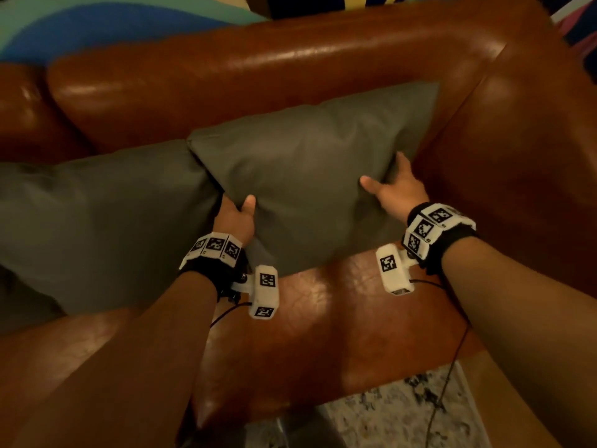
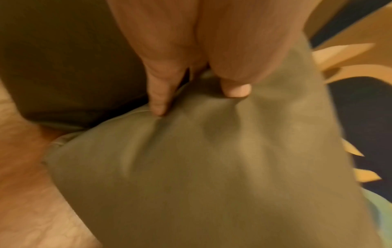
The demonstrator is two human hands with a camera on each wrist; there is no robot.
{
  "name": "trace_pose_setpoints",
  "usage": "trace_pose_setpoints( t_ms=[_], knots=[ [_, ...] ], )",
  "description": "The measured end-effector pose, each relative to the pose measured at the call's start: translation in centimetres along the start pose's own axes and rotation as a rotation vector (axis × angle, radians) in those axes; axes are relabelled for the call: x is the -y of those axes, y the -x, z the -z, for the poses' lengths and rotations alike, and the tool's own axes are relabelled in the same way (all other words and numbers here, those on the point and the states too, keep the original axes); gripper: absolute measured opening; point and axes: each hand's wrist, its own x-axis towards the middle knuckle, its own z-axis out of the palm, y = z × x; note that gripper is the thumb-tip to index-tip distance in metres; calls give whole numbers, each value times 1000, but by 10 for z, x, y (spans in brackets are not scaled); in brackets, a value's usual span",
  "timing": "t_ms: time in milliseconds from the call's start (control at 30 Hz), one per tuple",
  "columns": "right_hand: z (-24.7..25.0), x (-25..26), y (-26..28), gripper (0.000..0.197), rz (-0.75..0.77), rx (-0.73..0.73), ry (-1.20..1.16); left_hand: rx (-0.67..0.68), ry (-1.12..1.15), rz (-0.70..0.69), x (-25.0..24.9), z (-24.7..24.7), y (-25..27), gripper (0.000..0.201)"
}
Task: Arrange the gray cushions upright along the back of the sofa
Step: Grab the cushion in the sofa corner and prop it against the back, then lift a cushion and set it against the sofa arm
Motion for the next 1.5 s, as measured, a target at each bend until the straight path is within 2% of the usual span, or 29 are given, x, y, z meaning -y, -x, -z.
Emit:
trace_pose_setpoints(
  t_ms=[67, 133, 233, 267, 333, 367, 400, 467, 533, 600, 667, 867, 967, 1066, 1100, 1166, 1200, 1233, 1266, 1366, 1400, 1500],
  knots=[
    [-5, -10, 6, 99, 1, 43, -57, 7, 59, 1, 12, 2, -11, 84],
    [-9, -18, 13, 97, -7, 23, -147, 40, 57, -11, 20, 5, -13, 82],
    [-19, -23, 35, 65, 20, -113, -141, 93, 100, -1, 18, 17, 9, 74],
    [-26, -25, 43, 51, 35, -157, -138, 98, 133, 16, 20, 23, 17, 66],
    [-46, -27, 65, 23, 64, -171, -178, 81, 150, 43, 30, 42, 34, 30],
    [-58, -28, 75, 18, 75, -155, -195, 76, 142, 49, 37, 55, 42, 12],
    [-71, -30, 83, 14, 73, -116, -204, 65, 144, 47, 46, 68, 49, 6],
    [-102, -25, 104, 16, 44, 41, -226, 8, 140, 33, 66, 102, 59, 16],
    [-137, -11, 128, 26, 13, 219, -186, -46, 140, 47, 84, 141, 68, 20],
    [-175, 1, 149, 25, -17, 373, -142, -111, 146, 80, 108, 186, 74, 22],
    [-218, 23, 170, 23, -16, 467, -124, -189, 166, 123, 132, 237, 75, 24],
    [-369, 119, 232, 23, 64, 619, -82, -299, 142, 140, 187, 408, 68, 28],
    [-448, 174, 261, 23, 110, 643, -63, -441, 178, 129, 208, 498, 56, 19],
    [-515, 220, 278, 15, 118, 600, -116, -617, 244, 133, 227, 583, 41, 3],
    [-532, 230, 278, 30, 118, 561, -115, -664, 295, 137, 234, 607, 33, 18],
    [-557, 246, 275, 93, 102, 464, -117, -672, 325, 178, 246, 652, 18, 59],
    [-566, 252, 274, 112, 74, 427, -141, -635, 340, 205, 249, 670, 11, 75],
    [-572, 261, 281, 114, 35, 412, -182, -573, 389, 214, 253, 685, 3, 86],
    [-578, 268, 288, 107, -6, 416, -229, -504, 457, 205, 256, 695, -5, 91],
    [-594, 274, 302, 99, -68, 467, -341, -327, 582, 181, 261, 708, -23, 88],
    [-598, 277, 305, 101, -54, 474, -367, -302, 609, 176, 262, 710, -27, 84],
    [-615, 281, 312, 136, -63, 502, -462, -266, 653, 144, 263, 720, -28, 67]
  ],
)
